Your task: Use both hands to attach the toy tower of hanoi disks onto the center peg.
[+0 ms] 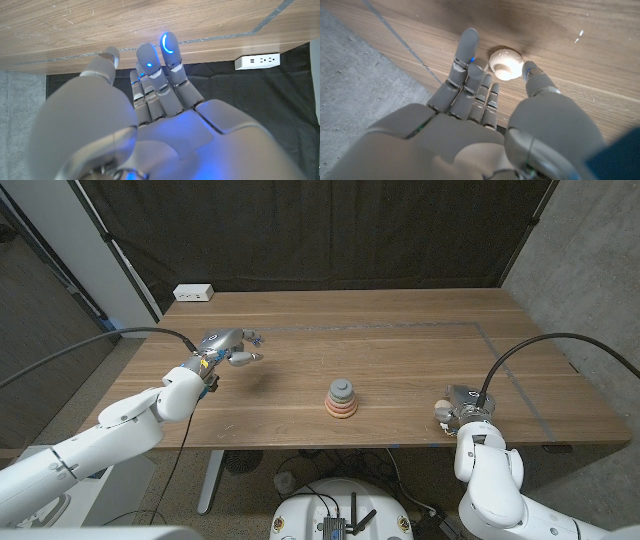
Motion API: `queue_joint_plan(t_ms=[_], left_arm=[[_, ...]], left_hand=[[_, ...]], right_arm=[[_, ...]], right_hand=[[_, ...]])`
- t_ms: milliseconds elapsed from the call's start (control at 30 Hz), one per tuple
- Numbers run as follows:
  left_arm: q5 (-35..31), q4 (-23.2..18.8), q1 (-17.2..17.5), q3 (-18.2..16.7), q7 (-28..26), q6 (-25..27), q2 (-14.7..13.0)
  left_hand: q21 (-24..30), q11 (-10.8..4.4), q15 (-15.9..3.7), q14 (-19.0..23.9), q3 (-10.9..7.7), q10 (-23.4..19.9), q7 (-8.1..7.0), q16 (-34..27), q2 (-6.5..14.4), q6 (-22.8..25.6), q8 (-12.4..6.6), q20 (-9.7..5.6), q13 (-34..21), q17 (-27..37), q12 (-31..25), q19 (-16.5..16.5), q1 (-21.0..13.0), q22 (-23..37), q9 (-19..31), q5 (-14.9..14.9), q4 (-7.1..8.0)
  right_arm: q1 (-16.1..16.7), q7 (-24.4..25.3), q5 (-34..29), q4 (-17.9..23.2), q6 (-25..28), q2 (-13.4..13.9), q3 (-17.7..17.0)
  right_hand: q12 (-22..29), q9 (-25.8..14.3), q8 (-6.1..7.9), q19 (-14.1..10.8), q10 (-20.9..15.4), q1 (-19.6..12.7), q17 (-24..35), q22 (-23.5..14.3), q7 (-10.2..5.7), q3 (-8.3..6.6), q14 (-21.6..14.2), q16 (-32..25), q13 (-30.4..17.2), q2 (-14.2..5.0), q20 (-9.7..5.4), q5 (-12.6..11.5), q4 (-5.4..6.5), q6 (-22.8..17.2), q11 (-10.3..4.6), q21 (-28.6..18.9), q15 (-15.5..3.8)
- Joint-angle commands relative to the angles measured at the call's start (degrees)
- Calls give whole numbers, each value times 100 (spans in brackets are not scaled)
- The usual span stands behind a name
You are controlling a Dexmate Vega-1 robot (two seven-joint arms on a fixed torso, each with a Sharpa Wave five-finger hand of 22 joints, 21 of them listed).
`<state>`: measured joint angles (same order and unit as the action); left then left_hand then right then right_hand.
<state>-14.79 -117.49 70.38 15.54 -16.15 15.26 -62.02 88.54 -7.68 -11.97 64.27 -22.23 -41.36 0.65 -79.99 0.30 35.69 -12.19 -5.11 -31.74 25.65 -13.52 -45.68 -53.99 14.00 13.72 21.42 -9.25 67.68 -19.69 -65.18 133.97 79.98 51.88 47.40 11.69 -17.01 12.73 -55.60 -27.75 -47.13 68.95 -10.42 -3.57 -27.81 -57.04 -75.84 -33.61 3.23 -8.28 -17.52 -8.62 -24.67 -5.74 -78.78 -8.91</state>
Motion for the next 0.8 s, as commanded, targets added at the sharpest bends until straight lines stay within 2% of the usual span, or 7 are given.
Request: queue_joint_plan(t_ms=[33,800], left_arm=[[18,-14,21,-12,5,-4,-13],[75,55,18,-24,21,-74,-27]], left_hand=[[-5,-24,-64,90,-62,-48,-5,3,14,71,18,-677,-30,54,34,-47,58,24,16,35,4],[-6,-27,-65,71,-166,-112,-3,52,27,122,27,-681,-62,40,45,-56,118,-12,28,43,-9]], right_arm=[[-46,-168,-108,-160,0,-88,35],[-123,-508,-224,-303,0,-185,41]], right_hand=[[26,-4,-6,-34,-18,-15,4,-8,-11,-15,-36,22,-12,-47,-421,8,-49,45,-11,34,-361],[39,13,8,-42,-48,-44,-11,-11,0,-30,-43,52,-36,-93,-421,-3,-49,32,-17,43,-361]])
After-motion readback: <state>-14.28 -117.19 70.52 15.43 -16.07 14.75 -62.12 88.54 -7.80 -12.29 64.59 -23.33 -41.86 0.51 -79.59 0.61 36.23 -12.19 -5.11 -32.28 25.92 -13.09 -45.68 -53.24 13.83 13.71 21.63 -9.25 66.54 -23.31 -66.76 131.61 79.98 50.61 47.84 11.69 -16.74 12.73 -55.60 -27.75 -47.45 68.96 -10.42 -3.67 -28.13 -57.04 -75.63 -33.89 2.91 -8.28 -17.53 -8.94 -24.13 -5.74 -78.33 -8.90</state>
